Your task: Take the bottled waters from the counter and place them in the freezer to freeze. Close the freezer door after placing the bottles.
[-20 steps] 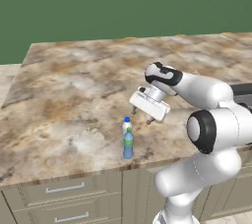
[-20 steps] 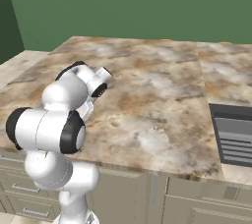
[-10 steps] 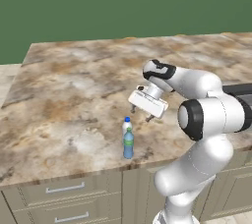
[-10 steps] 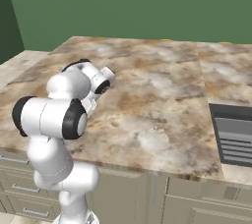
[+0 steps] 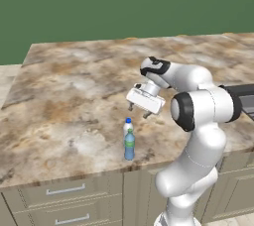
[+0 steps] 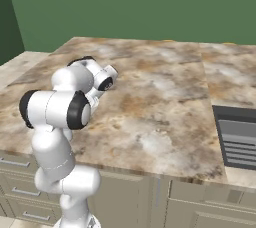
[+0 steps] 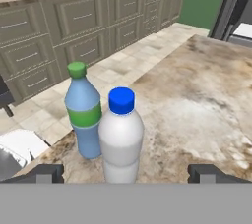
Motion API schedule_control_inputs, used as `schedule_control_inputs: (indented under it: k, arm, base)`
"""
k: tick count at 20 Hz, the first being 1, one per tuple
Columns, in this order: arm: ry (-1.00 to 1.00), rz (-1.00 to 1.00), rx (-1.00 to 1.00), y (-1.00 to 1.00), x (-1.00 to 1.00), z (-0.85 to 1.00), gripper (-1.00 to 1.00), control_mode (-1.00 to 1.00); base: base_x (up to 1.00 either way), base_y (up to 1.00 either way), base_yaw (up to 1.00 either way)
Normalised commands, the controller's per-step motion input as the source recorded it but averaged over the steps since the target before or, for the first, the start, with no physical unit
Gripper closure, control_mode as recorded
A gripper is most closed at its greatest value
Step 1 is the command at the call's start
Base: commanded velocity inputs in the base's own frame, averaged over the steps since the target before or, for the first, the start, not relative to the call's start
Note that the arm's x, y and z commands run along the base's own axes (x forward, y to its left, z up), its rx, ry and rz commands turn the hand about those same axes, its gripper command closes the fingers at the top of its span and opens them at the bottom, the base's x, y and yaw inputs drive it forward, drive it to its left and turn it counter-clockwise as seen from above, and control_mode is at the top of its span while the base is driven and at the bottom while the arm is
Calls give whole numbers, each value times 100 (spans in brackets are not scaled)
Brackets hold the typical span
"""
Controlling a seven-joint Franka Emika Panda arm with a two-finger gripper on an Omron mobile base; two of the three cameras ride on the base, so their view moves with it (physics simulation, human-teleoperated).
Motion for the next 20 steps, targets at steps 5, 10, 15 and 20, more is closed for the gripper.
schedule_control_inputs:
  k: [5,10,15,20]
  arm:
    - [1,0,0,0,3,0,-100,-100]
    - [0,0,0,0,0,0,-100,-100]
    - [0,0,0,0,0,0,-100,-100]
    - [2,0,0,1,-6,-7,-100,-100]
  base:
    - [0,0,0]
    - [0,0,0]
    - [0,0,0]
    - [0,0,0]
